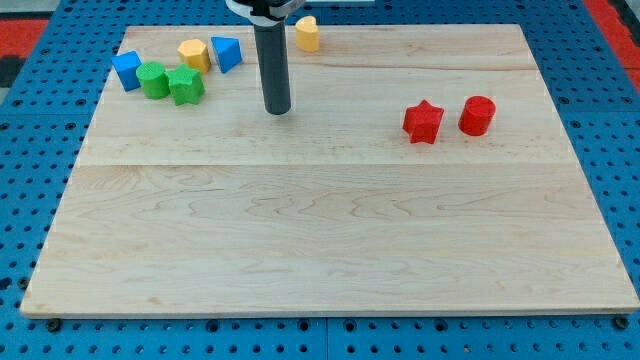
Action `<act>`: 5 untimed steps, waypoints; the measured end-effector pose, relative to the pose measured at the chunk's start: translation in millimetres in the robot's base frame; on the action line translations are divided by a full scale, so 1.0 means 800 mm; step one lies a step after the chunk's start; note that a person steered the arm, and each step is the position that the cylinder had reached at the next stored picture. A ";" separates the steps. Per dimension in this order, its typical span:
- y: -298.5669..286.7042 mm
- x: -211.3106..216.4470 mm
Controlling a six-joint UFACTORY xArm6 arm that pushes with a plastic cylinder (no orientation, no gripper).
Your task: Push the blue triangle away from the yellow hexagon
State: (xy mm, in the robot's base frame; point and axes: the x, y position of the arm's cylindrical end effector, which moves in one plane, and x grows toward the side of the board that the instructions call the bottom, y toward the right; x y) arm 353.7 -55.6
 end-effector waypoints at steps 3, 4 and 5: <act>-0.125 -0.005; -0.135 -0.033; -0.213 -0.026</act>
State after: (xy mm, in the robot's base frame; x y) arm 333.2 -226.2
